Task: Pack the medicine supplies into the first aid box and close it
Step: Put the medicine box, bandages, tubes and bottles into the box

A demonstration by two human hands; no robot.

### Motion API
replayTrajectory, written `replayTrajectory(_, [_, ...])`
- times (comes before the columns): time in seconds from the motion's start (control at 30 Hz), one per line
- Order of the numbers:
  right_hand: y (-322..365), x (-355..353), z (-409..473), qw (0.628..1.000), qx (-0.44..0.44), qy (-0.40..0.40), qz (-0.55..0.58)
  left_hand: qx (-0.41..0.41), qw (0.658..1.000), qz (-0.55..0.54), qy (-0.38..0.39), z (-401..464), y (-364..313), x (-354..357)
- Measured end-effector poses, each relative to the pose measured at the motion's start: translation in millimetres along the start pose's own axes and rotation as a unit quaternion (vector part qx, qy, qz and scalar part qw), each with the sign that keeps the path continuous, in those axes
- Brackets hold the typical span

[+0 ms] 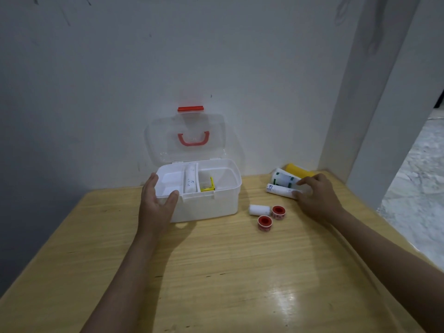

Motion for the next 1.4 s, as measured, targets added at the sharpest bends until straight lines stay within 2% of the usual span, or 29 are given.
replayTrajectory(0.33, [-16, -6, 2, 0.999, 0.022, -0.020, 0.040, -0.006, 1.000, -0.005, -0.003, -1, 0, 0])
replayTrajectory(0.5, [-15, -8, 3, 0.976, 0.119, -0.051, 0.174, -0.005, 1.000, 0.003, 0.001, -1, 0, 0])
replayTrajectory(0.7, [5, -27, 6, 0.955, 0.113, -0.111, 0.251, -0.003, 1.000, -0.009, -0.002, 0, -1, -1])
replayTrajectory(0.8, [26, -41, 7, 0.940, 0.097, -0.116, 0.304, -0.007, 1.000, -0.012, -0.002, 0, 0, 0])
replayTrajectory(0.9, [62, -57, 7, 0.934, 0.039, -0.089, 0.344, -0.004, 1.000, 0.014, -0.004, 1, 1, -2])
replayTrajectory(1.07, [133, -64, 5, 0.935, -0.059, -0.006, 0.350, 0.007, 0.988, 0.153, 0.020, 4, 0, -5])
replayTrajectory(1.23, [179, -43, 5, 0.954, -0.122, 0.055, 0.270, 0.051, 0.967, 0.243, 0.064, 10, -4, -8])
replayTrajectory(1.4, [211, -10, 0, 0.962, -0.154, 0.102, 0.203, 0.054, 0.962, 0.253, 0.083, 10, -2, -7])
Point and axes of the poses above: each hand's wrist, its own z-axis towards the middle knuckle, its own x-axis out of the palm, y = z × x, the point moved 6 cm from there along z, towards the middle knuckle, and after that the axes turned 2 degrees about -y, right-handed, at the moved point
